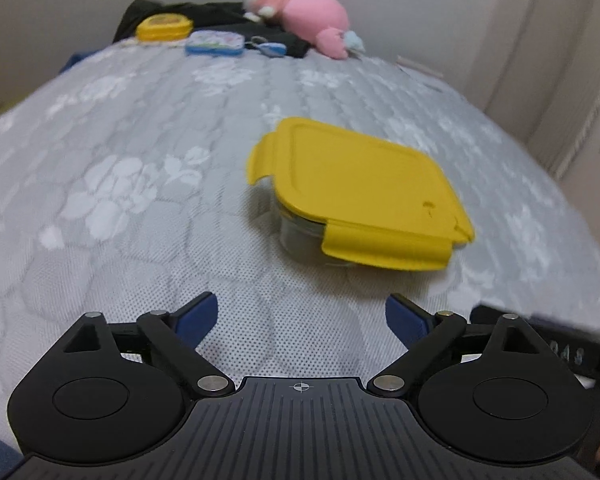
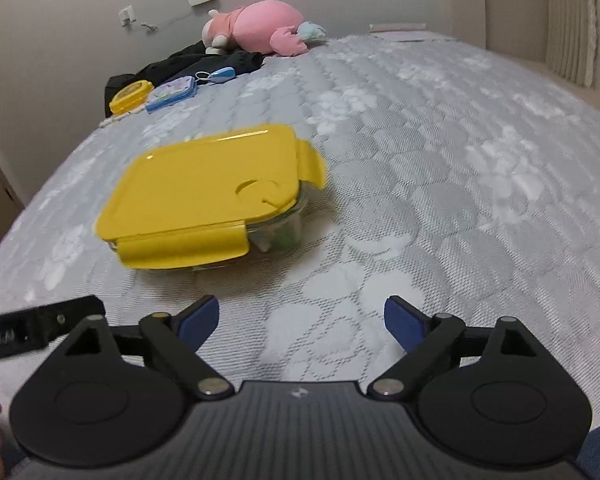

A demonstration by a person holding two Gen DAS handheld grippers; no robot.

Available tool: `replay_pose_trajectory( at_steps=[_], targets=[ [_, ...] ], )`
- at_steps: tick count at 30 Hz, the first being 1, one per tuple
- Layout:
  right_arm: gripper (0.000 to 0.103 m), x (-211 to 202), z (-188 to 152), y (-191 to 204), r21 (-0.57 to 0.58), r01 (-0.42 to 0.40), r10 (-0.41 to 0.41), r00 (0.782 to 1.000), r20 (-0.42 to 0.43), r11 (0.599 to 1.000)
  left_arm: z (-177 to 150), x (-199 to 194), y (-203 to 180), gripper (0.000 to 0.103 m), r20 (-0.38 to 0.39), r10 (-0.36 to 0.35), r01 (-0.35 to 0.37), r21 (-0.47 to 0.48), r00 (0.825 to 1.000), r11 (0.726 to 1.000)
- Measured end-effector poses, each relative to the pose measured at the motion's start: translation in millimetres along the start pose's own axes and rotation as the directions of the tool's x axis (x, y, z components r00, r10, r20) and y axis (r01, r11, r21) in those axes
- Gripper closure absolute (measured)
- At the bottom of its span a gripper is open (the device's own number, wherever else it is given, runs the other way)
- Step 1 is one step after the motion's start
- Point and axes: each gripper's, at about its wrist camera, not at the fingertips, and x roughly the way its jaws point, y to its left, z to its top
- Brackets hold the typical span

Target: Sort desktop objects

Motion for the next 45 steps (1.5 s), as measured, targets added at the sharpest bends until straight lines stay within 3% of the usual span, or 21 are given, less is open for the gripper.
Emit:
replay_pose_trajectory(
  at_steps=[4, 13, 45],
  targets=[
    [0.012, 1, -3, 6, -0.052, 0.012, -0.013, 1.000, -0.004, 0.999, -3, 3, -15, 0.003, -0.019, 0.030, -0.029, 0.082, 0.999, 0.996],
    [0.007, 0, -1, 13, -0.101, 0.026, -0.025, 1.000, 0.016, 0.995, -3, 7, -6, 0.002, -0.038, 0.028, -0.028, 0.024, 0.999, 0.999],
    [0.005, 5, -2, 9, -0.092, 0.032, -0.033, 0.999, -0.005, 0.995, -3, 10, -10, 0.000, -0.056, 0.039, -0.036, 0.052, 0.998, 0.998]
  ],
)
